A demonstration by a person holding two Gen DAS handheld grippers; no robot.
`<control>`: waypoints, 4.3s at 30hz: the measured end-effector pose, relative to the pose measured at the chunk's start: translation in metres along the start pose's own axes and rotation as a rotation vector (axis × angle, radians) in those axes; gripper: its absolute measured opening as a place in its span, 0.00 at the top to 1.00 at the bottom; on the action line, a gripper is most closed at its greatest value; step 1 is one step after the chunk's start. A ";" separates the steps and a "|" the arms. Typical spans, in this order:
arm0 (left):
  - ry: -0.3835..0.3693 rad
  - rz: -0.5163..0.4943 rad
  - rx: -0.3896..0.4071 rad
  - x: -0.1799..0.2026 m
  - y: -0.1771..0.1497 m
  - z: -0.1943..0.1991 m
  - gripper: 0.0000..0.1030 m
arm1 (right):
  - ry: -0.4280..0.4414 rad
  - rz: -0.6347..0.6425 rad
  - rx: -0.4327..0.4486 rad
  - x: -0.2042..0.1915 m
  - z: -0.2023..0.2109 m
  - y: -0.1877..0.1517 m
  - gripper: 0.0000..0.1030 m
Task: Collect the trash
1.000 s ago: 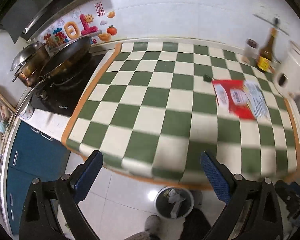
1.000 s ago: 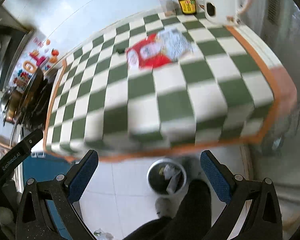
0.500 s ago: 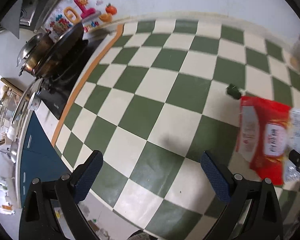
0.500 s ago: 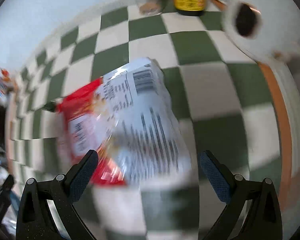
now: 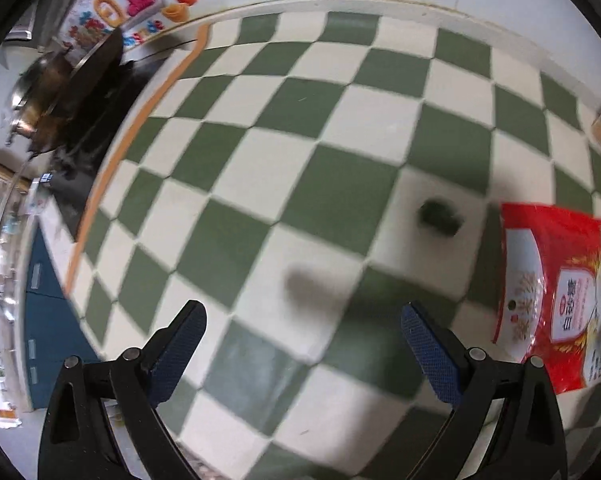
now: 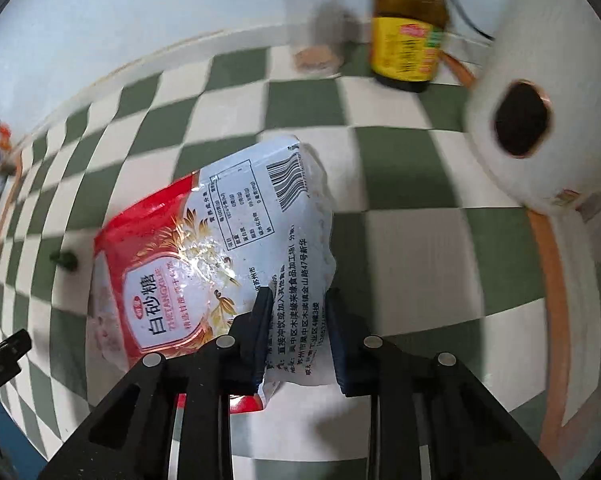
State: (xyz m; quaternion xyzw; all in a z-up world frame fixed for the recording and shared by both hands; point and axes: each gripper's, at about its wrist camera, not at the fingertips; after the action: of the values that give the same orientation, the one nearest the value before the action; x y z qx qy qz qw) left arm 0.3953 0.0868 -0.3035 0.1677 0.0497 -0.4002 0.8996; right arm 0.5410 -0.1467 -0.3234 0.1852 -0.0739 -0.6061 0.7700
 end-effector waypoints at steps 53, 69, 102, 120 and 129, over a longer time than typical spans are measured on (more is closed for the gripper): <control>-0.271 -0.179 0.369 -0.084 -0.109 0.150 0.83 | 0.148 -0.131 0.239 0.029 0.202 -0.079 0.74; -0.350 -0.385 0.064 -0.147 -0.328 0.038 0.83 | 0.005 -0.208 -0.022 0.029 0.217 -0.408 0.74; -0.361 -0.312 -0.372 -0.026 -0.413 -0.435 0.08 | -0.105 -0.171 -0.404 0.016 -0.274 -0.593 0.11; -0.291 -0.297 -0.184 -0.104 -0.424 -0.220 0.08 | -0.069 0.003 -0.292 0.009 -0.094 -0.555 0.00; -0.351 -0.294 -0.063 -0.157 -0.434 -0.043 0.08 | 0.007 0.052 -0.216 0.004 0.095 -0.532 0.00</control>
State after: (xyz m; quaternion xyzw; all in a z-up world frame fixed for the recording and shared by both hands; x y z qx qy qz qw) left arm -0.0286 -0.0588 -0.4225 0.0582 -0.0712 -0.5481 0.8313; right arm 0.0283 -0.2734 -0.4358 0.1013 -0.0100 -0.5898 0.8011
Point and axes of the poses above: each gripper's, at about its wrist camera, not at the fingertips, and z roughly against the way its jaws point, x to its right, y to its top, and after that the axes turned 6 degrees about -z, right-handed
